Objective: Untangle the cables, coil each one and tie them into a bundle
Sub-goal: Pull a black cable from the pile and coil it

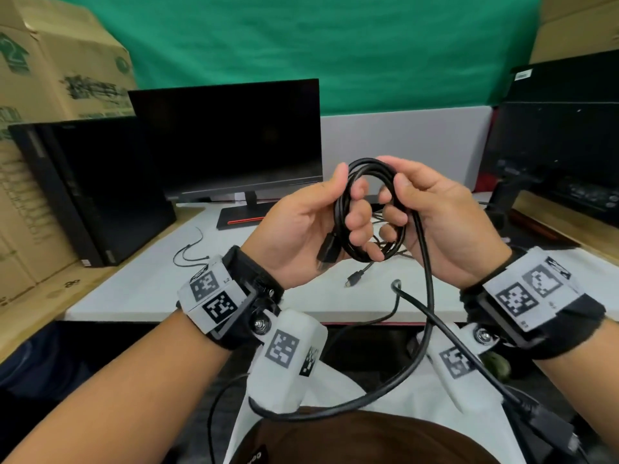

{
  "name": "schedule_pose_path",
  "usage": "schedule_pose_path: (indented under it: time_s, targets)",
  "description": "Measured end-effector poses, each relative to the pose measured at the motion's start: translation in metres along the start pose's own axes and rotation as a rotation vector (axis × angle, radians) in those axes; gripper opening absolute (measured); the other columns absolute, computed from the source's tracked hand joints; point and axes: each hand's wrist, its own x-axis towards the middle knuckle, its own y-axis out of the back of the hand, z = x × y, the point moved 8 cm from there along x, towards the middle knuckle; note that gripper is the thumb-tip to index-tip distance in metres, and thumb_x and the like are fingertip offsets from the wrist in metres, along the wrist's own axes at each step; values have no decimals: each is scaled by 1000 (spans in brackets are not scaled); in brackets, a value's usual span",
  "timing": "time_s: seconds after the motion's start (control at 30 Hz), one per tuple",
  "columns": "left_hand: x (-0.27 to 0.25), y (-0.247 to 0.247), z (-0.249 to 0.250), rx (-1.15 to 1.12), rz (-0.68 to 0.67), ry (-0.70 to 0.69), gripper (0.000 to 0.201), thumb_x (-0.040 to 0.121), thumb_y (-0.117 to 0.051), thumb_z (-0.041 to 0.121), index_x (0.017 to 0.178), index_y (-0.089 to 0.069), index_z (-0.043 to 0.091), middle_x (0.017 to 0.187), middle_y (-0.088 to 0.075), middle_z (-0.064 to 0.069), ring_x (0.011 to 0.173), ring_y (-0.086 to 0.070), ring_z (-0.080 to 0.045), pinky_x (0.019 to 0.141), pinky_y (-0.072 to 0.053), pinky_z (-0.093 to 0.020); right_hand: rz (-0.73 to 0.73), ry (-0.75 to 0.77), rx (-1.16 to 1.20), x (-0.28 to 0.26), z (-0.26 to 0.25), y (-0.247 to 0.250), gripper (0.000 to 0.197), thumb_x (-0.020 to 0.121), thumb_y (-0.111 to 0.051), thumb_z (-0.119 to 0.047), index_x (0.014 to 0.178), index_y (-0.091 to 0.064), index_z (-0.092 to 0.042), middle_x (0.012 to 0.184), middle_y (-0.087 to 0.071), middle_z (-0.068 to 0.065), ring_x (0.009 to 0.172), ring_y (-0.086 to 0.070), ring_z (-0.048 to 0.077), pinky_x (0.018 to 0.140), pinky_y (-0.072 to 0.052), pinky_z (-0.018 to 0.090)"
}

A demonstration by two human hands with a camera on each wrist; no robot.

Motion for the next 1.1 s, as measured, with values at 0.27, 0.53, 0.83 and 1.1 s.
schedule_pose_path:
  time_s: [0.27, 0.53, 0.83, 1.1]
  targets:
    - [10, 2, 9, 153, 133, -245, 63, 105, -31, 21, 53, -65, 18, 132, -60, -22, 129, -56, -21, 99, -53, -39, 26, -8, -554, -6, 17, -3, 44, 105, -39, -6, 138, -52, -33, 89, -59, 11, 54, -62, 22, 48, -57, 41]
    - [-1, 38, 40, 603, 385, -379, 25, 98, -54, 26, 105, -77, 23, 95, -51, -20, 105, -45, -9, 109, -40, -32, -436, -356, -1081, -43, 74, -33, 23, 100, -44, -7, 119, -44, -19, 67, -60, -4, 47, -61, 10, 67, -62, 46]
    - [-2, 74, 32, 1595, 415, -237, 38, 102, -45, 41, 111, -66, 11, 107, -72, 2, 116, -56, -7, 122, -1, -22, -773, -441, -1179, -74, 27, -61, 9, 100, -55, -26, 104, -48, -26, 80, -75, -2, 52, -51, 4, 47, -40, 15]
    - [-9, 71, 21, 1142, 311, -73, 65, 101, -35, 58, 58, -36, 9, 37, -34, 7, 33, -29, -13, 66, -58, -50, -331, 27, -906, -27, -43, -23, 21, 97, -52, -30, 85, -64, -18, 54, -42, -4, 40, -54, 10, 56, -58, 38]
